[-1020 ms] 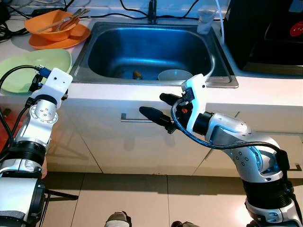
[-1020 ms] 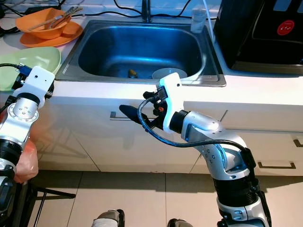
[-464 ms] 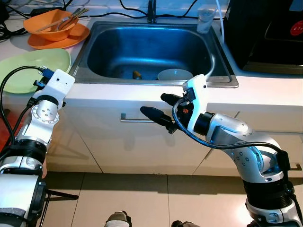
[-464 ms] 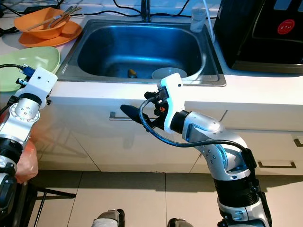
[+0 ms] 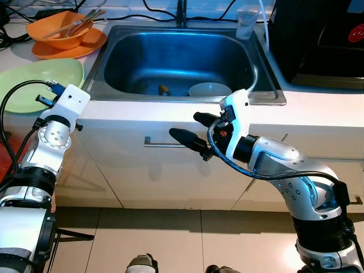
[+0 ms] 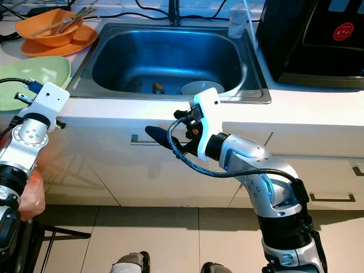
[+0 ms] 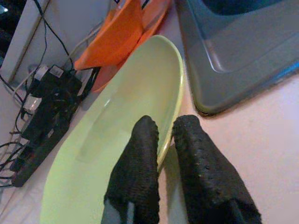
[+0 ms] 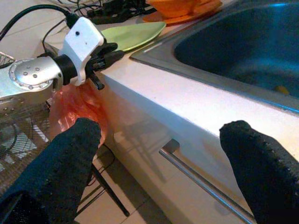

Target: Kitchen organization

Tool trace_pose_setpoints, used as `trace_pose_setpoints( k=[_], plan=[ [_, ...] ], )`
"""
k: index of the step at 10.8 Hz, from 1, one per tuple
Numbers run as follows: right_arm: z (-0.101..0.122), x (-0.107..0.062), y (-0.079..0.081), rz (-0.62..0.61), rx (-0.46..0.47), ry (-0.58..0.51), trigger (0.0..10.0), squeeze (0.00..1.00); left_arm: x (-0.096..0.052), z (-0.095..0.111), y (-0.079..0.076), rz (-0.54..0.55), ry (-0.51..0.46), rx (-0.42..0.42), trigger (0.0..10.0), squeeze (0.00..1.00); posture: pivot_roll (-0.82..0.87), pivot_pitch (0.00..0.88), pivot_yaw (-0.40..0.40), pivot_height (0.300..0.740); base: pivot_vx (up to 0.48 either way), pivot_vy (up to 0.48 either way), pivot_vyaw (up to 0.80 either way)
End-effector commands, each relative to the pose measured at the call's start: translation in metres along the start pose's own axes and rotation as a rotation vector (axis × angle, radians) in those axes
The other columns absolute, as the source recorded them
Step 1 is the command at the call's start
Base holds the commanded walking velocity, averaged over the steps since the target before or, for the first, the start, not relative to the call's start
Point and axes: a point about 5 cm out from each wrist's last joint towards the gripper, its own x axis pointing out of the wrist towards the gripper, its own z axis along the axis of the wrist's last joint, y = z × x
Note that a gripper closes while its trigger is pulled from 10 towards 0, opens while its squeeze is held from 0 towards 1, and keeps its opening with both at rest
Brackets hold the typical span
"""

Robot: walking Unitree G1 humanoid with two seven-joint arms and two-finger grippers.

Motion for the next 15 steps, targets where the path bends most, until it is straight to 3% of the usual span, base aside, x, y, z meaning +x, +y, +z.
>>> trace_pose_setpoints(
  k=[1,4,10,11,12,15],
  plan=[
    [0.002,-0.003,0.0,-0.008,0.004,-0.008,10.0,0.09,0.001,-0.001,0.002,0.005,0.008,0.015,0.0,0.0,0.08,0.129,0.037,0.74,0.0,0.0,0.0],
    [0.002,-0.003,-0.001,-0.011,0.003,-0.006,10.0,0.09,0.0,0.0,0.001,0.011,-0.001,0.014,0.0,0.0,0.07,0.127,0.036,0.74,0.0,0.0,0.0],
    [0.002,-0.004,-0.002,-0.013,0.002,-0.002,10.0,0.09,0.0,0.022,0.015,0.171,-0.161,0.041,0.0,0.0,0.07,0.124,0.033,0.74,0.0,0.0,0.0],
    [0.001,-0.004,-0.002,-0.013,0.0,-0.001,10.0,0.09,0.001,0.022,0.014,0.166,-0.153,0.049,4.1,0.0,0.07,0.121,0.032,0.74,0.0,0.0,0.0],
    [0.002,-0.004,-0.003,-0.014,-0.002,0.0,10.0,0.09,0.0,0.023,0.012,0.154,-0.162,0.013,10.0,1.0,0.07,0.119,0.03,0.74,0.0,0.0,0.0],
    [0.003,-0.002,-0.004,-0.01,-0.007,0.0,10.0,0.09,-0.001,0.041,0.012,0.142,-0.244,-0.04,10.0,1.0,0.09,0.112,0.025,0.74,0.0,0.0,0.0]
  ],
)
